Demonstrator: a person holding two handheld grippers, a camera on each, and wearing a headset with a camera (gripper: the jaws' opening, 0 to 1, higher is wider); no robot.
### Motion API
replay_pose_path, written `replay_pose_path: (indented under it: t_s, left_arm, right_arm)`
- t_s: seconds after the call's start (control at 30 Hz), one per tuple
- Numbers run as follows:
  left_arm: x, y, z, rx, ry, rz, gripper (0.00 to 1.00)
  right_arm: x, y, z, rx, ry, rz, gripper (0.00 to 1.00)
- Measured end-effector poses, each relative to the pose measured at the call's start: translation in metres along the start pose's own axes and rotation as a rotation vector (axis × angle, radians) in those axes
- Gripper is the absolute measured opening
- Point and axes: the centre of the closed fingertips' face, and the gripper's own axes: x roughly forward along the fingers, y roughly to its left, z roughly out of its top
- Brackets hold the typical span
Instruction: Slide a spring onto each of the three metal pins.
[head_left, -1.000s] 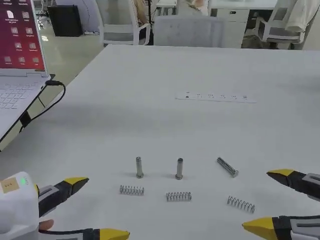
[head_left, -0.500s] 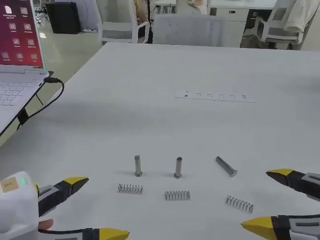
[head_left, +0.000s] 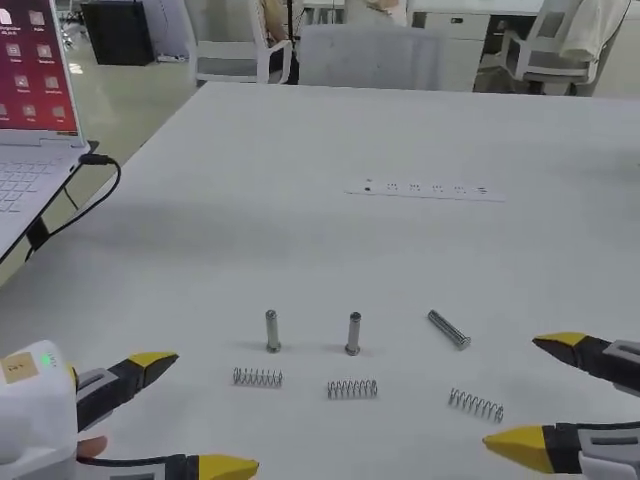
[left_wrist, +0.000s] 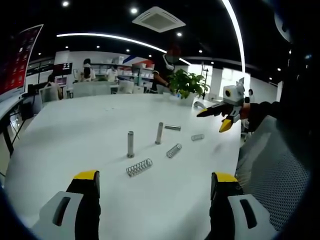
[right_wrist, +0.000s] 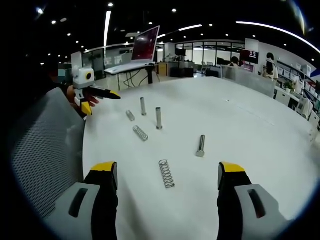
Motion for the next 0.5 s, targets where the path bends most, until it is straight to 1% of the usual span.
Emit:
replay_pose_path:
  t_s: [0.27, 0.5]
  left_arm:
    - [0.002, 0.000, 0.000, 0.004, 0.007, -0.008, 0.89]
    - [0.001, 0.000, 0.000, 0.004, 0.008, -0.006, 0.89]
  right_arm:
    - [0.002, -0.006, 0.003, -0.009, 0.001, -0.002, 0.82]
    - [0.003, -0.012, 0.011, -0.020, 0.001, -0.006, 0.82]
